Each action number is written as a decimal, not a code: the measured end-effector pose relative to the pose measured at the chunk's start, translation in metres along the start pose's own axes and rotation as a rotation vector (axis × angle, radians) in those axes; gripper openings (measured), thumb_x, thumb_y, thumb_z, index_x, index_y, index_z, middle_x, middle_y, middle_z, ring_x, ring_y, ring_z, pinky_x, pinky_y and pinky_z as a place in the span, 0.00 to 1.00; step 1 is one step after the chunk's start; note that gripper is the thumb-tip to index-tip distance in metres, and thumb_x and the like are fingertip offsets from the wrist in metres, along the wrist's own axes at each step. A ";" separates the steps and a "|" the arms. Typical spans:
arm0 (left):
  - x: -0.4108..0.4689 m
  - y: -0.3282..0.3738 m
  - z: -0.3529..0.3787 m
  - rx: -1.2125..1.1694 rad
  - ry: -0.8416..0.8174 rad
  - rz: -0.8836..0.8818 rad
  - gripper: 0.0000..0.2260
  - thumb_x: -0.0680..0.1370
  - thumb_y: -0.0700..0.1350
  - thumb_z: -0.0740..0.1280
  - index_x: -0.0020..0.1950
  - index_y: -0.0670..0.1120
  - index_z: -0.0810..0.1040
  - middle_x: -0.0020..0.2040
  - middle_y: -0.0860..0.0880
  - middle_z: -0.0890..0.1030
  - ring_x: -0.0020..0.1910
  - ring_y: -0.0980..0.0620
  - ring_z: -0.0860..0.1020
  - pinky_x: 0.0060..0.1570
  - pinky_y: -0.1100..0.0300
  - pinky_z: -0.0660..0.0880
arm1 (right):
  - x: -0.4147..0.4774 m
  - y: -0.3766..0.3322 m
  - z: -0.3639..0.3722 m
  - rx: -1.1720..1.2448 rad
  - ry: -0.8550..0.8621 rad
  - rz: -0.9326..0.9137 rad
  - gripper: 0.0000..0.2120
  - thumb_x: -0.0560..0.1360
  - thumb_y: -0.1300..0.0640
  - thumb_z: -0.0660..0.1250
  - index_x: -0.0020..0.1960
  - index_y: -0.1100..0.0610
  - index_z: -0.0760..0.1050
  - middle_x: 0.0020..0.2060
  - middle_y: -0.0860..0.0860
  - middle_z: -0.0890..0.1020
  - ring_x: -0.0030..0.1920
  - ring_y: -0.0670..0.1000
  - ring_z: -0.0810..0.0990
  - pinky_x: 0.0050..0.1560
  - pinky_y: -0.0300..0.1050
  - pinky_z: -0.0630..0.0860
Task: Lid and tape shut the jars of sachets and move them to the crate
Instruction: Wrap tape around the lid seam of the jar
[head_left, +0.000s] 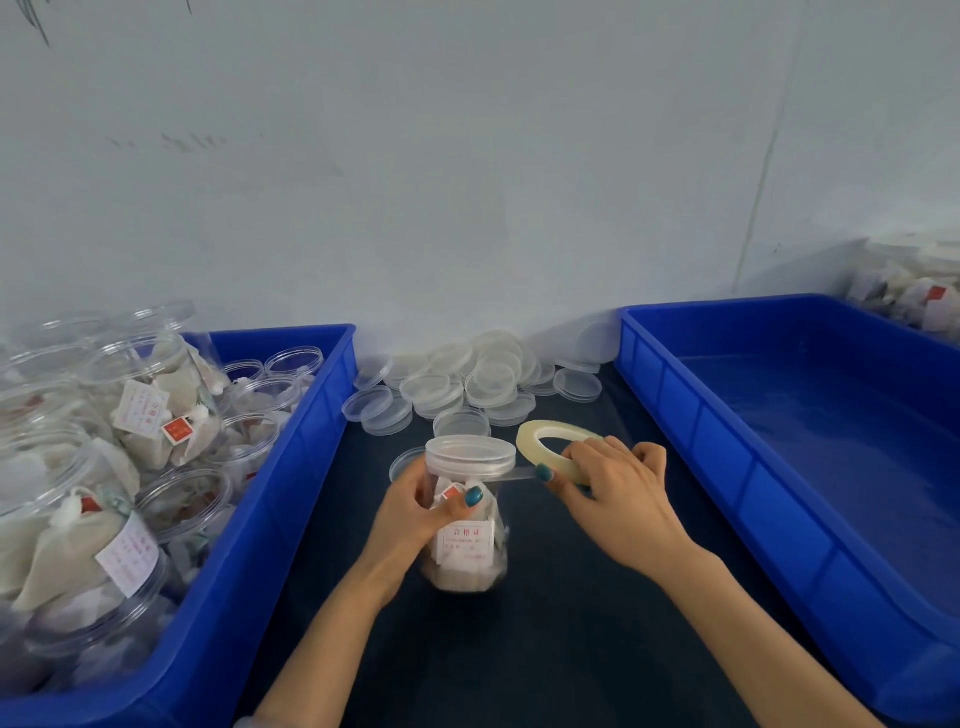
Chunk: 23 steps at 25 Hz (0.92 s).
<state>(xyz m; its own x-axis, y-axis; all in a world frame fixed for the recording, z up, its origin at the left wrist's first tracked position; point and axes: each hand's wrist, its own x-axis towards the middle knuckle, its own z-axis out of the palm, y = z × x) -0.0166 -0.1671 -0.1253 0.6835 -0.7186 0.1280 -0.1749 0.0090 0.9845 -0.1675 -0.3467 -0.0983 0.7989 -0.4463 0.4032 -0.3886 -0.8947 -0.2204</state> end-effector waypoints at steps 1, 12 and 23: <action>0.000 -0.001 0.000 -0.037 -0.005 -0.020 0.31 0.57 0.64 0.75 0.57 0.58 0.77 0.51 0.61 0.84 0.54 0.59 0.82 0.47 0.64 0.77 | 0.001 0.000 -0.001 0.032 -0.016 0.014 0.26 0.76 0.32 0.45 0.41 0.51 0.70 0.36 0.45 0.73 0.42 0.44 0.70 0.50 0.47 0.56; -0.012 0.005 0.008 -0.258 -0.091 -0.024 0.46 0.54 0.68 0.79 0.67 0.54 0.71 0.57 0.53 0.83 0.58 0.50 0.82 0.47 0.59 0.81 | 0.008 -0.008 -0.011 0.246 -0.211 0.055 0.29 0.71 0.25 0.44 0.56 0.41 0.71 0.39 0.42 0.78 0.47 0.39 0.73 0.51 0.45 0.53; -0.019 0.000 0.007 -0.420 -0.243 -0.232 0.43 0.56 0.66 0.81 0.65 0.46 0.79 0.60 0.40 0.83 0.59 0.43 0.82 0.51 0.54 0.81 | 0.002 -0.013 -0.030 0.912 -0.629 -0.074 0.16 0.76 0.37 0.61 0.63 0.28 0.72 0.32 0.31 0.78 0.31 0.36 0.72 0.33 0.29 0.67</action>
<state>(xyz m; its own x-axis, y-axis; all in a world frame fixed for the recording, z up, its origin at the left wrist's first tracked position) -0.0347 -0.1578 -0.1287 0.4779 -0.8747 -0.0810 0.2939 0.0723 0.9531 -0.1746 -0.3360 -0.0681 0.9972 -0.0715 -0.0228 -0.0528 -0.4537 -0.8896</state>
